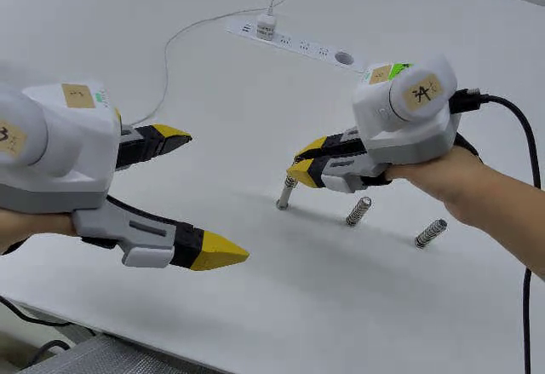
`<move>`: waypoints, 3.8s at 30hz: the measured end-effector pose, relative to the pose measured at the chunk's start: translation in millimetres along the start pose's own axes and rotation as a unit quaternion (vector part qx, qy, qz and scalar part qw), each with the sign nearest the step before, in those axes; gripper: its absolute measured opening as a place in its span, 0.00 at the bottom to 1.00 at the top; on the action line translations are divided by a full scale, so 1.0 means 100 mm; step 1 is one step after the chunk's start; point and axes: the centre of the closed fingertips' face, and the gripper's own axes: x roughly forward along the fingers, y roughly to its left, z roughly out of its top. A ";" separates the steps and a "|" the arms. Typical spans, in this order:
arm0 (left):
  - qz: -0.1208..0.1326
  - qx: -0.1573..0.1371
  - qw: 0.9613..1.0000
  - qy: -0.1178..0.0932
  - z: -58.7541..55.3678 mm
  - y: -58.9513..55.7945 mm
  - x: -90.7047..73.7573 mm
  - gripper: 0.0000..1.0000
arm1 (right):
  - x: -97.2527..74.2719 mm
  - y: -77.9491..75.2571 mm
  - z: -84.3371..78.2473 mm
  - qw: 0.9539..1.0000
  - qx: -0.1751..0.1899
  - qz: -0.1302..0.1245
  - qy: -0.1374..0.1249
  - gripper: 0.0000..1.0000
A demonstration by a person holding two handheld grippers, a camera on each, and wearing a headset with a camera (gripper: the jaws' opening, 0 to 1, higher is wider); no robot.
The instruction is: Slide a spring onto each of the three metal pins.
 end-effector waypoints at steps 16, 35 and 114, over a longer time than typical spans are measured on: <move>-0.001 -0.001 1.000 0.004 -0.03 0.02 0.00 1.00 | 0.25 0.00 -0.21 0.999 -0.027 -0.007 0.039 0.11; -0.004 -0.004 1.000 0.008 -0.06 0.01 0.01 0.99 | 0.35 -0.05 -0.31 0.999 -0.015 -0.012 0.050 0.11; 0.006 0.027 0.999 -0.018 0.49 -0.12 -0.01 1.00 | -1.53 -0.04 -0.57 0.967 0.135 -0.125 -0.175 0.42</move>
